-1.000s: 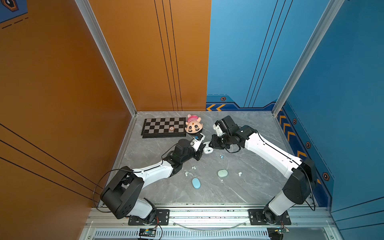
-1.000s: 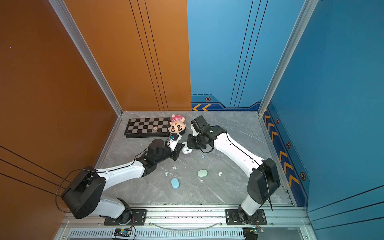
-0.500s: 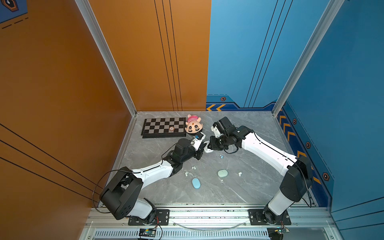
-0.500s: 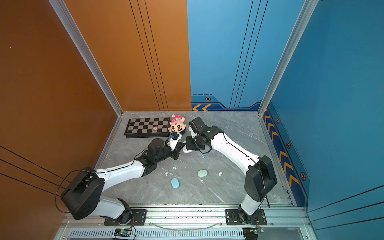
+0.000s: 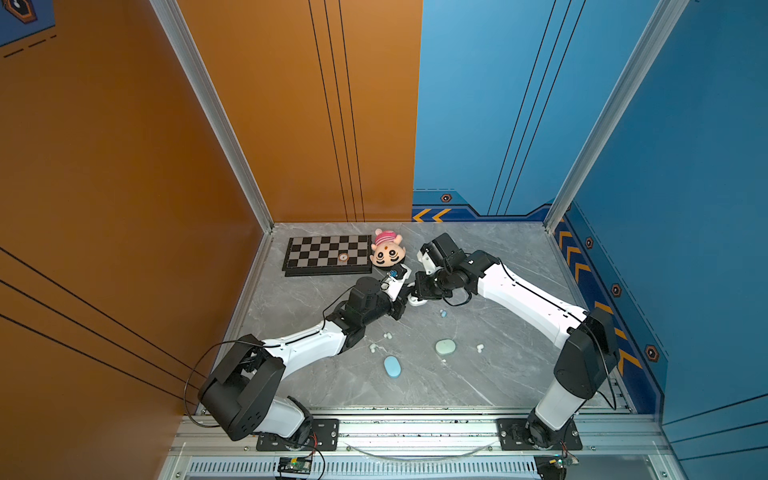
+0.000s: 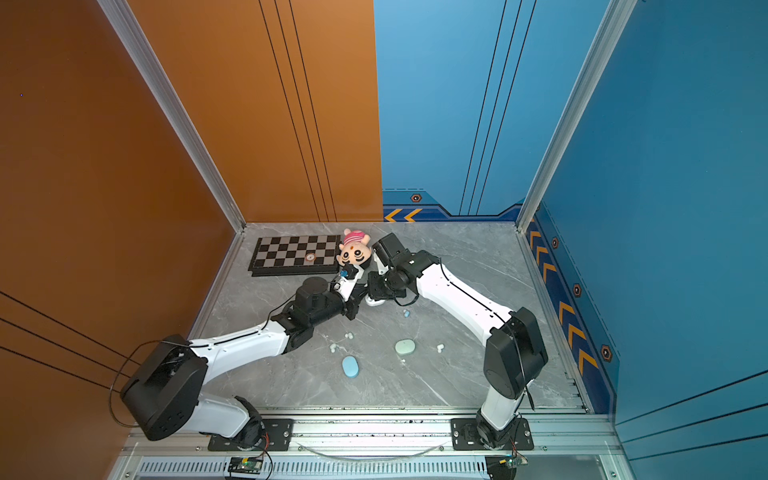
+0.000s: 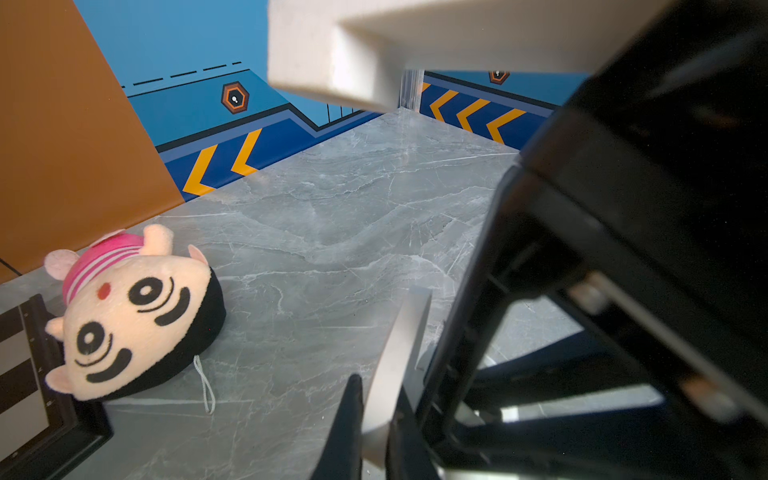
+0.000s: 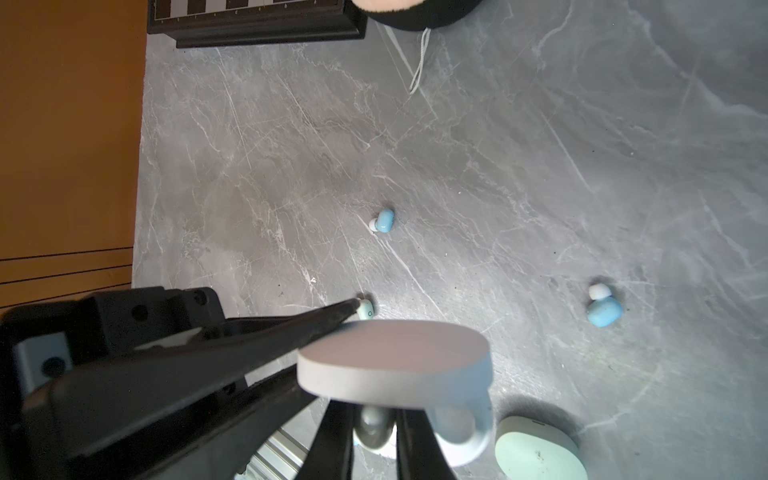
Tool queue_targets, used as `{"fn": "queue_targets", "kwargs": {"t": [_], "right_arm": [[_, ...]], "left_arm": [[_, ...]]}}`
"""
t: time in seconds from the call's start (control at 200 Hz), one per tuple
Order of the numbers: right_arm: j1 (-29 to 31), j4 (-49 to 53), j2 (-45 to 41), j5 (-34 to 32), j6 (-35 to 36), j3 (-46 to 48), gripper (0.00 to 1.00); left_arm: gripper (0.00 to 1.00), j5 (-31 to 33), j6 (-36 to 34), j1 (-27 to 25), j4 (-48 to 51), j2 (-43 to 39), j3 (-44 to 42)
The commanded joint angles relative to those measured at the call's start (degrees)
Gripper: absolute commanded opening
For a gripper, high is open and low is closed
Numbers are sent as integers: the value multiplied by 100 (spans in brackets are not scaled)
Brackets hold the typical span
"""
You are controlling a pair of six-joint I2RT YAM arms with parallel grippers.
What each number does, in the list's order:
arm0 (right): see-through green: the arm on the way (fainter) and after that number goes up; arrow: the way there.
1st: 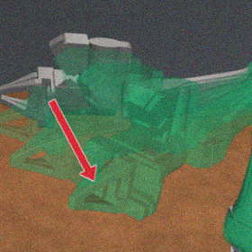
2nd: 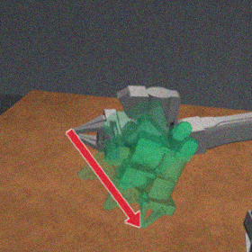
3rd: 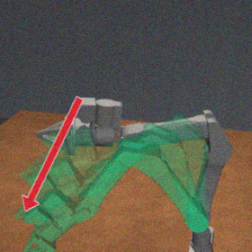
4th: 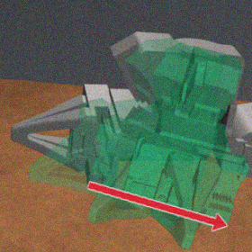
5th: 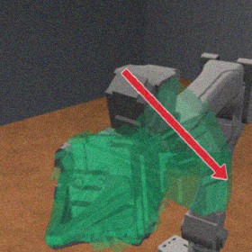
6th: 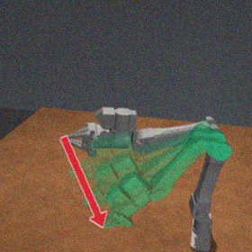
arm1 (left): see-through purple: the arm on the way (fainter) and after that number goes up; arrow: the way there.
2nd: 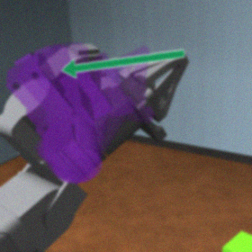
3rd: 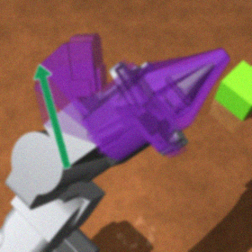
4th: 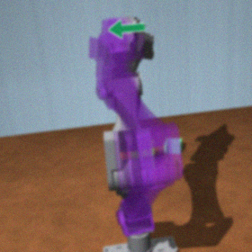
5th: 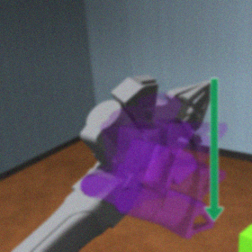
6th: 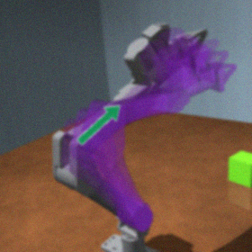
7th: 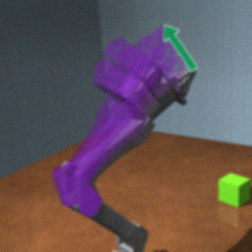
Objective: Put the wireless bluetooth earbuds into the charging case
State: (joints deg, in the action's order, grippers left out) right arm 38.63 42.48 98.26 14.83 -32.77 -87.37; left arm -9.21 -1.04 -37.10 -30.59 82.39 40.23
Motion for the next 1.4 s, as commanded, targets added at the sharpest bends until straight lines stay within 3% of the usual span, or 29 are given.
{"fn": "queue_targets", "kwargs": {"t": [0.0, 0.235, 0.541, 1.021, 1.396], "right_arm": [[-2, 158, 34, -191, 140, -77, 17], [4, 173, 70, -134, 168, -72, 17], [22, 160, 20, -28, 149, -113, 33], [-31, 127, -346, 159, -4, -263, 39], [-268, 137, -729, -138, -237, -125, 37]], "left_arm": [[0, -104, -26, -45, -123, -182, 128], [0, -84, -31, -49, -123, -208, 121], [0, -73, -45, -42, -123, -180, 126], [0, -62, -59, -27, -132, -110, 91], [0, -72, -75, -25, -131, -152, 125]]}}
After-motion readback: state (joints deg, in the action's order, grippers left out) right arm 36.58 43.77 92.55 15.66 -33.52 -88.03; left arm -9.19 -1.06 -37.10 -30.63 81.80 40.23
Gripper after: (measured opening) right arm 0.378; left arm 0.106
